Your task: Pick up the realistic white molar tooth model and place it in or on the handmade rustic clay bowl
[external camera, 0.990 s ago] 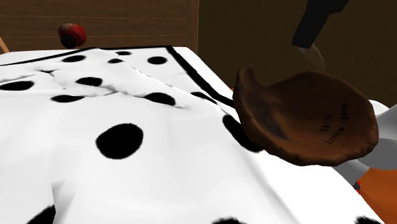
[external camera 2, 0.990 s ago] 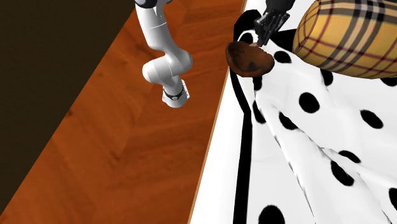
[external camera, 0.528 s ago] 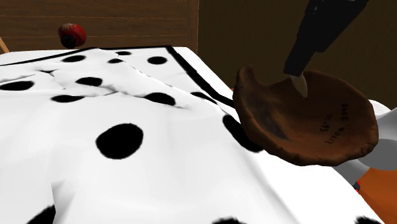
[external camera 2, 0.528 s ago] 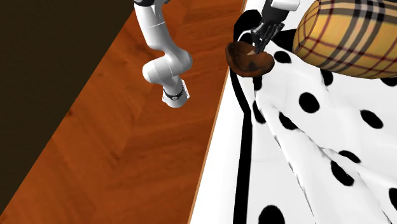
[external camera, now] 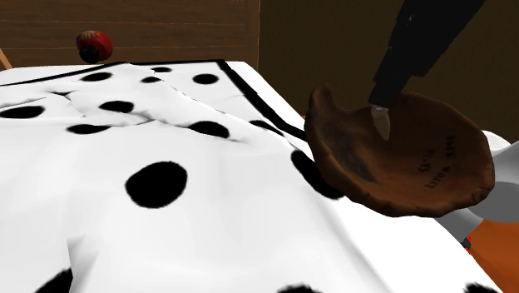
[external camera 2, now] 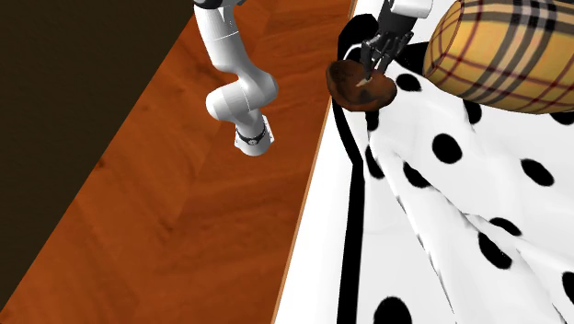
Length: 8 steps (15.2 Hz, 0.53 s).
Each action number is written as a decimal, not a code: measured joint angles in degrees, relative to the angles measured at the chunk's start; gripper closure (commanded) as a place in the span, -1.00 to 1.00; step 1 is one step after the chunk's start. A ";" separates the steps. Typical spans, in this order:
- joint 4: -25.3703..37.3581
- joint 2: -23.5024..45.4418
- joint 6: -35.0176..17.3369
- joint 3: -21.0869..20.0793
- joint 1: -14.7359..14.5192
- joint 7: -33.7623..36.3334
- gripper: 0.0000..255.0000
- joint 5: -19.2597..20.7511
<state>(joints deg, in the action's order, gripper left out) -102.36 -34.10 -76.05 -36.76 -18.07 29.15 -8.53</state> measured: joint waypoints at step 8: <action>6.84 3.03 3.91 -1.29 1.17 1.10 -1.00 0.97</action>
